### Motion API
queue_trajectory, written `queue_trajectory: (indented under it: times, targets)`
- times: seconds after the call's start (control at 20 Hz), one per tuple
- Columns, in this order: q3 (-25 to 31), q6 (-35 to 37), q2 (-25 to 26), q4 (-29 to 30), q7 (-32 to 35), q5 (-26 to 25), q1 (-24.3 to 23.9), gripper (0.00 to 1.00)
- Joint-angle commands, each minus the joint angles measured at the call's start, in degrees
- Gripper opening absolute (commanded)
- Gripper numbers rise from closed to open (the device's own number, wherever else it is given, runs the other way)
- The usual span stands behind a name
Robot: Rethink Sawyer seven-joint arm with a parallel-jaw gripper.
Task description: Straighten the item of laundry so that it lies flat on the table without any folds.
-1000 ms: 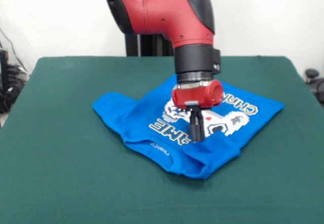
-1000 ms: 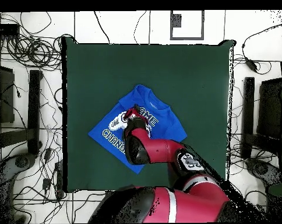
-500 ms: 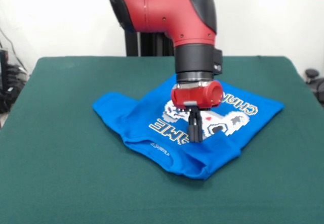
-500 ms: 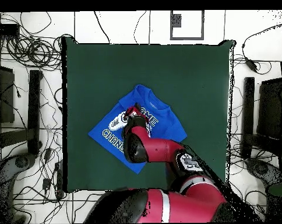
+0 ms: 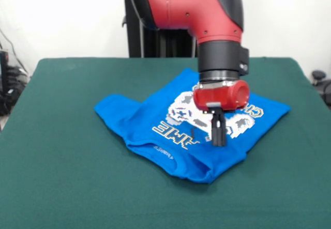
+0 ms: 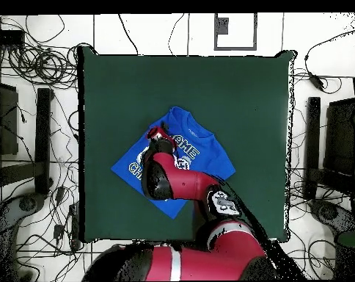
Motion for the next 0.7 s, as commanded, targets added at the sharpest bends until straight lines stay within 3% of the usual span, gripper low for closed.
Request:
queue_trajectory:
  times: [0.05,0.25,0.7]
  targets:
    - [1.13,0.59,0.68,2.51,8.54,3.94,2.42,0.0]
    - [1.48,-0.03,1.12,2.14,7.68,0.71,0.39,0.0]
    - [1.9,-0.96,3.08,1.09,6.56,-1.57,-1.12,0.0]
